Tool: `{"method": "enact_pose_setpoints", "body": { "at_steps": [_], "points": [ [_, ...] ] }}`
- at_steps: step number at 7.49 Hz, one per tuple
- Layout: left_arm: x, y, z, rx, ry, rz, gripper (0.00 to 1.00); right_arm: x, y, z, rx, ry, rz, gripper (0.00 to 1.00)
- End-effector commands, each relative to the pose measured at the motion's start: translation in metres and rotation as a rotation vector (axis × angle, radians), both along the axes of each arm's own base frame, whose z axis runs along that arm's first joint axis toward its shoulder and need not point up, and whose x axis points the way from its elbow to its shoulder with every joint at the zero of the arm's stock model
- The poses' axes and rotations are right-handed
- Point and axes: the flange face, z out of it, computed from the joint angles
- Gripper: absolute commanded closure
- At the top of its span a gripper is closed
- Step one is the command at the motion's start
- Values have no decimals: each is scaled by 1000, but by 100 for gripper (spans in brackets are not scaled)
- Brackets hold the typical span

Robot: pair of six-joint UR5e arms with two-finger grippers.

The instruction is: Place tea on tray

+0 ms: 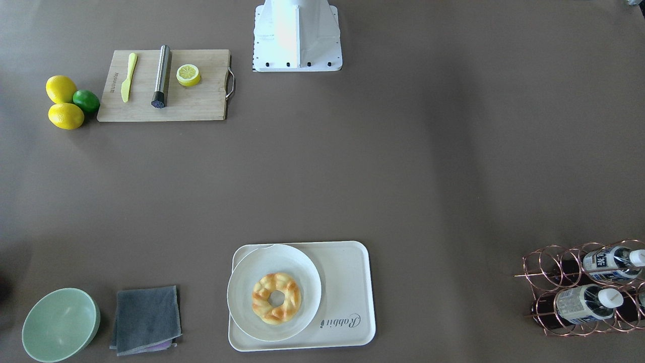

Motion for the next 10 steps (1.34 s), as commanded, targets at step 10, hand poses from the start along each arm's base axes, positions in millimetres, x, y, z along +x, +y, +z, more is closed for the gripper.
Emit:
{"method": "enact_pose_setpoints", "body": {
  "at_steps": [10],
  "points": [
    [1,2,6,-15,-2,-2,2,-1,-1,-5,12,-17,-1,0]
  ]
}}
